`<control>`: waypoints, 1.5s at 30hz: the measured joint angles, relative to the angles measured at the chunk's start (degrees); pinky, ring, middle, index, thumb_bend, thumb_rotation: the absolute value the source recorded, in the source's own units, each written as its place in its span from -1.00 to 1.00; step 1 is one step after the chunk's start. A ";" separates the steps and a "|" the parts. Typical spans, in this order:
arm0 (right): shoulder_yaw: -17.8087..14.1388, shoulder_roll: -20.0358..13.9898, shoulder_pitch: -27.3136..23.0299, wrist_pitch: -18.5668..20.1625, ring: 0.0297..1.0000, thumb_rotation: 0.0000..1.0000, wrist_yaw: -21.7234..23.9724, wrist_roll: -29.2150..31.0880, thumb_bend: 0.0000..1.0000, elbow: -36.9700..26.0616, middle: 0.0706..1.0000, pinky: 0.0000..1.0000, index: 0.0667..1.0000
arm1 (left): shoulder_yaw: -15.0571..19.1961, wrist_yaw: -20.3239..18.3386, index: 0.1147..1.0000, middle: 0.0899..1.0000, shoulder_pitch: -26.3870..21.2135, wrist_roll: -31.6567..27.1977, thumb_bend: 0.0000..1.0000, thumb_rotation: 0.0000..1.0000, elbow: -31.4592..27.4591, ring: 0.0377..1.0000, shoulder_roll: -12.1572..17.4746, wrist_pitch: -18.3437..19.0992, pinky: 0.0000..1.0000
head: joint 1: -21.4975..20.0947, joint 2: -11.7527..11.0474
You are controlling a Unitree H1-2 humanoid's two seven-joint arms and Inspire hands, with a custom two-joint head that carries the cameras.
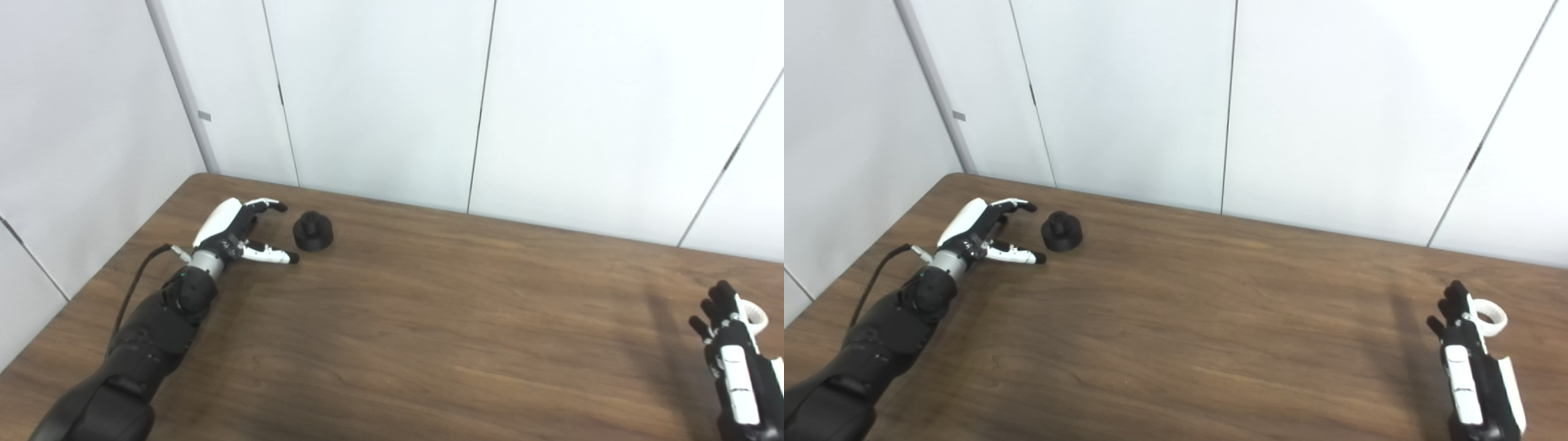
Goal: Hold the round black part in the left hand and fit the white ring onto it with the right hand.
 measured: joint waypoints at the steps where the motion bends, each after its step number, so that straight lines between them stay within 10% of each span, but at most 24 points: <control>1: 0.00 0.00 0.05 0.08 1.00 0.84 0.00 0.08 -0.40 -0.08 1.00 0.89 1.00 | -0.28 0.12 0.50 0.75 -0.30 0.27 0.93 -0.57 0.33 0.77 -0.05 -0.01 0.64 | 0.00 0.00; 45: 0.09 1.39 3.05 3.07 1.00 0.89 -1.08 -1.89 -0.42 -4.13 1.00 0.92 0.99 | -10.18 1.08 0.43 0.69 -5.74 5.25 0.97 -0.44 6.82 0.81 0.41 -1.77 0.80 | -1.32 2.29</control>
